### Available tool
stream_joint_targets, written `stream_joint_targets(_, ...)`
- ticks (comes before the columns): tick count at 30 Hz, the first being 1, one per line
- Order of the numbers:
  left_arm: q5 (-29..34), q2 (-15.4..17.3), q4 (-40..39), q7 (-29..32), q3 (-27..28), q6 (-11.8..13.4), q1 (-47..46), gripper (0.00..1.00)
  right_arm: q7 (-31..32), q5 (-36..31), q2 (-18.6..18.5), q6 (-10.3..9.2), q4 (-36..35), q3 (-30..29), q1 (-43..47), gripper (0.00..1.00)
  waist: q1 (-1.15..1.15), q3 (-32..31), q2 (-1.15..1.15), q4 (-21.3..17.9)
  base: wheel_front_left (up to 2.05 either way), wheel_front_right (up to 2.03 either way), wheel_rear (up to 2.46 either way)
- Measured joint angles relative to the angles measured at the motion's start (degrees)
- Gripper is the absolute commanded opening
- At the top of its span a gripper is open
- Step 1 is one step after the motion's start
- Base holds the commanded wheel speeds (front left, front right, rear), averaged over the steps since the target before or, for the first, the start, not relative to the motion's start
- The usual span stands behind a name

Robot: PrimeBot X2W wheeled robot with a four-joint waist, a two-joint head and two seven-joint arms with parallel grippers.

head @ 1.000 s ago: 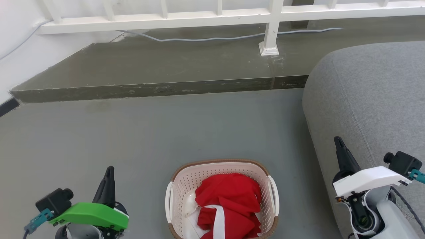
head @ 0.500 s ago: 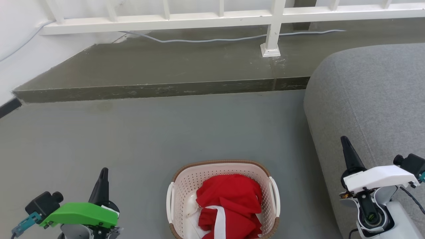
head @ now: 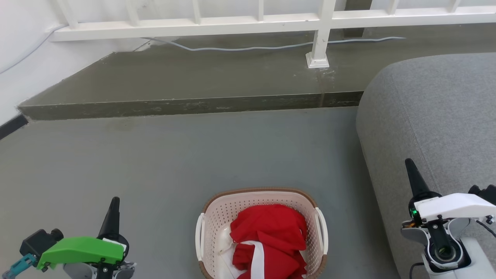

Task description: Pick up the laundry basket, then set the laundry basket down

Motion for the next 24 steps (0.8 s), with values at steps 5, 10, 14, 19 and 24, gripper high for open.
stream_joint_targets(5, -3.39, -0.02, 0.19, 1.15, 0.68, -0.10, -0.04, 0.00, 1.02, 3.28, 0.26, 0.44, -0.03, -1.26, -0.01, 0.00, 0.00, -0.10, 0.00, 0.13, 0.00, 0.00, 0.00)
stream_joint_targets(10, -6.73, -0.07, 0.35, 1.99, 1.47, -0.44, -0.14, 0.00, 2.03, 6.55, 0.71, 0.49, -0.09, -2.33, -0.01, 0.00, 0.00, -0.20, 0.00, 0.26, 0.00, 0.00, 0.00)
stream_joint_targets(14, -9.14, -0.08, 0.53, 2.75, 2.25, -0.46, -0.53, 0.00, 2.79, 9.13, 1.10, 0.59, -0.18, -3.36, -0.01, 0.00, 0.00, -0.28, 0.00, 0.36, 0.00, 0.00, 0.00)
stream_joint_targets(19, -12.44, -0.11, 0.71, 3.76, 2.83, -0.54, -1.26, 0.00, 3.67, 12.30, 1.56, 0.97, -0.27, -4.48, -0.02, 0.00, 0.00, -0.38, 0.00, 0.49, 0.00, 0.00, 0.00)
stream_joint_targets(24, -15.83, -0.14, 0.98, 4.75, 3.88, -0.99, -1.26, 0.00, 4.63, 15.49, 1.77, 1.01, -0.35, -5.64, -0.02, 0.00, 0.00, -0.48, 0.00, 0.62, 0.00, 0.00, 0.00)
